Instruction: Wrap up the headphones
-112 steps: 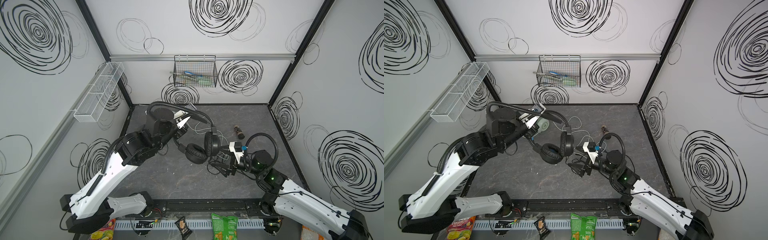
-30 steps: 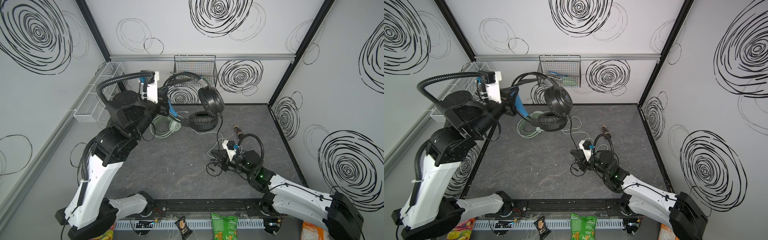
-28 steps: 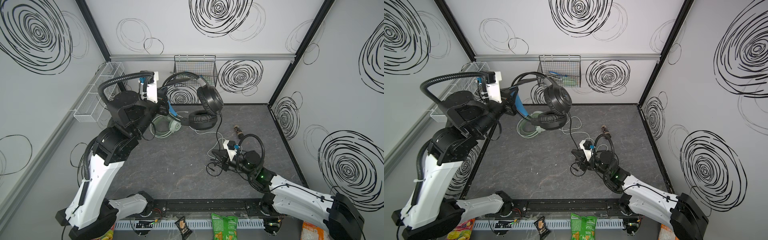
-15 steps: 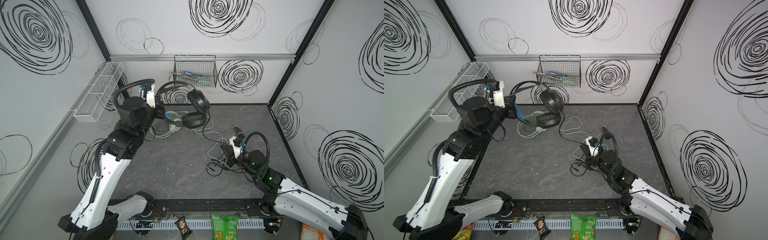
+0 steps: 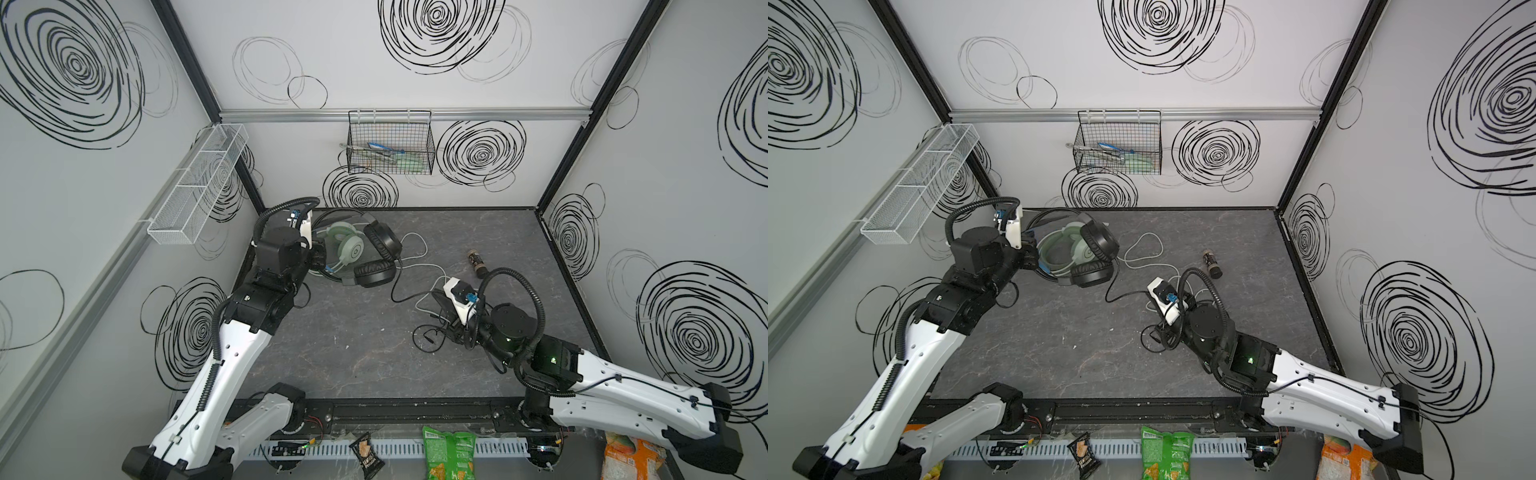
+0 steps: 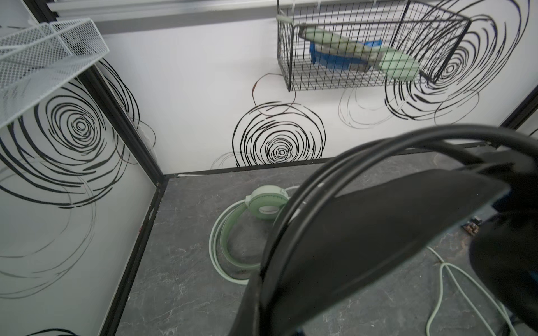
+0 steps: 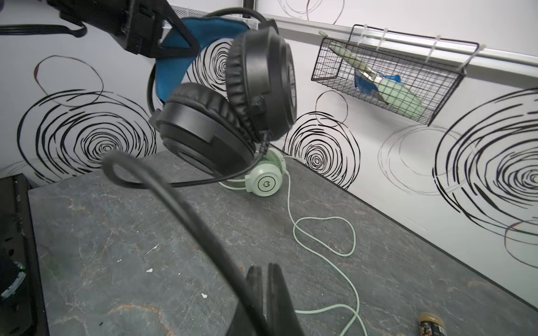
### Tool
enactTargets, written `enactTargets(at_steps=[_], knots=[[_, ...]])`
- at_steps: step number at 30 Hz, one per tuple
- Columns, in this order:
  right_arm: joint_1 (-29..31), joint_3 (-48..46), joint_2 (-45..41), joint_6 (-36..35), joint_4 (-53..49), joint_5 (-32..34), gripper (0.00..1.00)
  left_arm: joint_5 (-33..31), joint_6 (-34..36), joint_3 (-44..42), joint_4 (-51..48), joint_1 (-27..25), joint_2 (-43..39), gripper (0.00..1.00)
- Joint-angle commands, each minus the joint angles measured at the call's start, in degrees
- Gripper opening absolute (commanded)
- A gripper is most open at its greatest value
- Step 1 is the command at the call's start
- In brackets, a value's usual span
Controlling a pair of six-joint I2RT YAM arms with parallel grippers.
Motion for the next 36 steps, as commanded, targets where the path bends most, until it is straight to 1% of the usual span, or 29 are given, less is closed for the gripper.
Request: enactTargets(at_steps=[1, 6, 10, 13, 22, 25, 30, 36], knots=[[4.0, 3.5, 0.2, -3.3, -1.2, 5.2, 0.0, 2.1, -3.1, -2.6, 6.6, 0.5, -2.3, 0.0], [8.0, 5.1, 1.5, -3.6, -2.5, 7.7, 0.0, 3.1, -3.9, -6.3, 5.3, 0.5, -3.3, 0.0], [10.1, 6.1, 2.8, -4.5, -3.4, 9.7, 0.0, 4.0, -3.5, -8.4, 5.5, 0.5, -3.7, 0.0], [10.5, 7.2, 3.8, -5.4, -4.1, 10.6, 0.0, 4.8, -3.1, -9.7, 6.3, 0.4, -3.7, 0.0], [10.2, 10.6, 6.9, -12.0, -3.6, 13.4, 0.0, 7.3, -1.1, -13.7, 10.8, 0.4, -2.7, 0.0], [9.0, 11.3, 7.7, -13.1, -3.3, 12.8, 0.0, 7.1, 0.2, -13.7, 11.3, 0.2, -2.1, 0.0], [6.2, 12.4, 8.7, -13.6, -4.0, 9.0, 0.0, 6.6, 2.0, -13.7, 10.9, -0.3, -3.3, 0.0], [5.9, 15.1, 10.6, -14.6, -8.3, 7.9, 0.0, 5.6, 2.9, -14.2, 10.1, -1.8, -5.1, 0.0]])
